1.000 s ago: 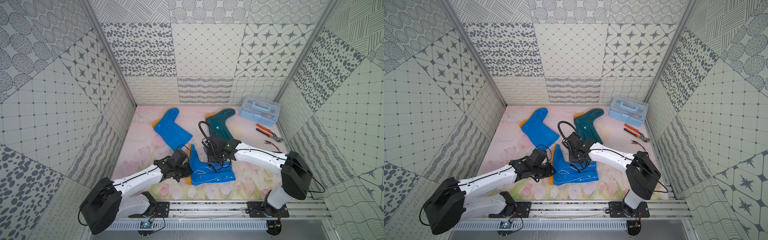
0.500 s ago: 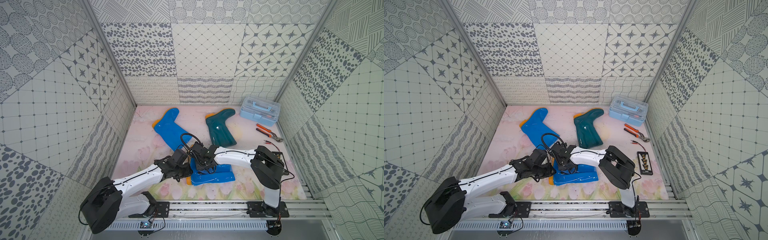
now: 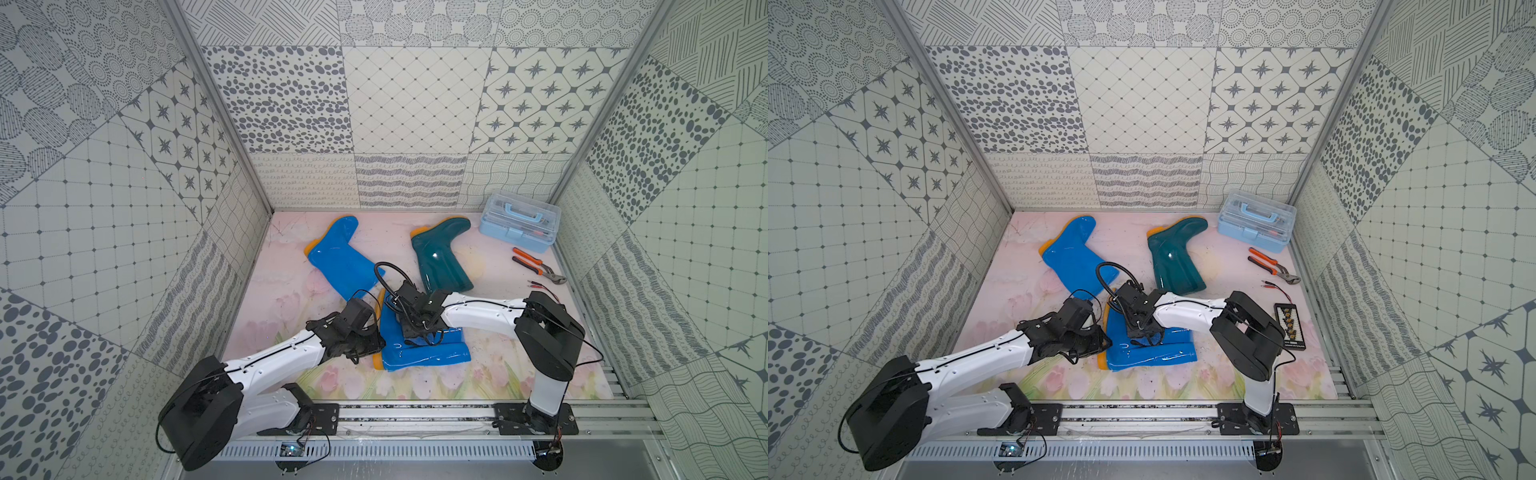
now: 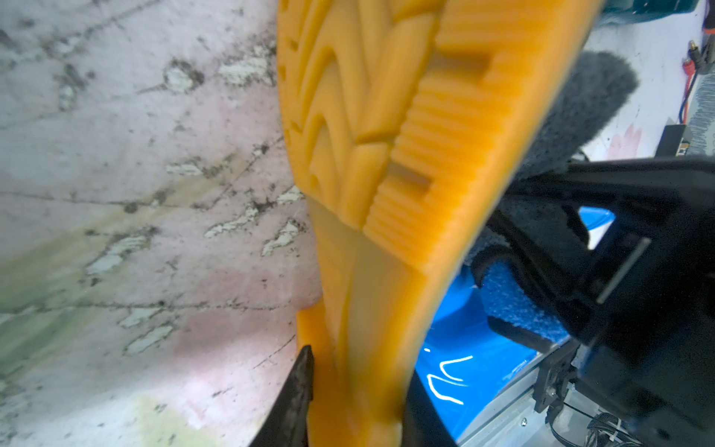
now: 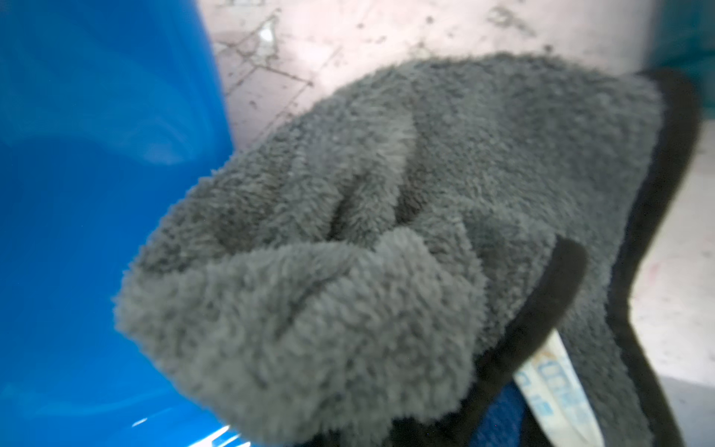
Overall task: Wipe the rubber boots with a cloth
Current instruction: Wipe the dirt off the rubber boot.
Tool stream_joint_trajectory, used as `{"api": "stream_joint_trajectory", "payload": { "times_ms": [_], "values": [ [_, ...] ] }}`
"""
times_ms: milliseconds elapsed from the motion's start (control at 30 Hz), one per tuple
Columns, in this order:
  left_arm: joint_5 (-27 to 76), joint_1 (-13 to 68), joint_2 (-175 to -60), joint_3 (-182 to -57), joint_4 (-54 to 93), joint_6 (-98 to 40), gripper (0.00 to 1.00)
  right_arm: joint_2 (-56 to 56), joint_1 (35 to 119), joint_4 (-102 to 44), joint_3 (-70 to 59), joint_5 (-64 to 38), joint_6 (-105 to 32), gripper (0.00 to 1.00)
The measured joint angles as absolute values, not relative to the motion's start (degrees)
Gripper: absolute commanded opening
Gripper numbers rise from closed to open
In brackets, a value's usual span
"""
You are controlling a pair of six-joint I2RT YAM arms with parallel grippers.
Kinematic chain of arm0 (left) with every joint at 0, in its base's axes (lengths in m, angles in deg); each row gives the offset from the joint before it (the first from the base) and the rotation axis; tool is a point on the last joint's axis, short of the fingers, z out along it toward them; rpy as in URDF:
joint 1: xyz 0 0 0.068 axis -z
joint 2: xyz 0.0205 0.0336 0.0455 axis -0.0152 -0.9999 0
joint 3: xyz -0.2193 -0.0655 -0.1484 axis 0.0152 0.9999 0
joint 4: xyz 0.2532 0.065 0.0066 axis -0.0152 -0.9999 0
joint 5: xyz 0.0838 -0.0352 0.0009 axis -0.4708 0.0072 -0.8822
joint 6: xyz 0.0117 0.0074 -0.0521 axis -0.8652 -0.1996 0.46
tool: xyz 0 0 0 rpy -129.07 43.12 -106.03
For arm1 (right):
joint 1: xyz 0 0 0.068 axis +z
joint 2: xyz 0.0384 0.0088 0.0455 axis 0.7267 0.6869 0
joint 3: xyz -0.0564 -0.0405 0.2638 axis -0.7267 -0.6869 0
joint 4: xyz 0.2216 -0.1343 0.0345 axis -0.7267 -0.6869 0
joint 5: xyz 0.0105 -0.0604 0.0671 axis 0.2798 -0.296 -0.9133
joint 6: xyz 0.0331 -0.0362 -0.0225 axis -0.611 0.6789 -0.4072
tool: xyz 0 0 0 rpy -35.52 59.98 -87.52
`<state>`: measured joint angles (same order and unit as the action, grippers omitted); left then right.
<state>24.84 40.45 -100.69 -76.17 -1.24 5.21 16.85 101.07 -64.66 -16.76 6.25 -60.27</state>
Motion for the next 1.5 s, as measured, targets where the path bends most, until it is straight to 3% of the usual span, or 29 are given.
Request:
{"api": "stream_joint_trajectory", "payload": {
  "times_ms": [400, 600, 867, 1067, 1300, 1500],
  "values": [
    [24.8, 36.1, -95.9, -75.3, -6.9, 4.2, 0.0, 9.2, 96.4, -71.8, -19.4, 6.7, -59.1, 0.0],
    [25.4, 35.7, -94.4, -71.4, -2.2, 4.3, 0.0, 1.8, 97.2, -66.7, -20.2, 1.9, -62.1, 0.0],
    [27.0, 35.5, -93.7, -68.1, 3.3, 4.4, 0.0, 19.0, 107.4, -58.3, -8.4, -5.8, -65.4, 0.0],
    [27.2, 35.4, -93.3, -67.3, 4.4, 4.6, 0.0, 22.6, 107.0, -58.6, -7.1, -9.4, -68.9, 0.0],
    [26.6, 35.4, -91.5, -67.2, 4.6, 4.8, 0.0, 17.2, 99.4, -54.8, -18.6, -14.2, -67.6, 0.0],
    [25.9, 35.4, -89.2, -66.5, 4.4, 4.8, 0.0, 12.6, 89.8, -66.6, -20.5, -9.9, -63.0, 0.0]
  ]
}}
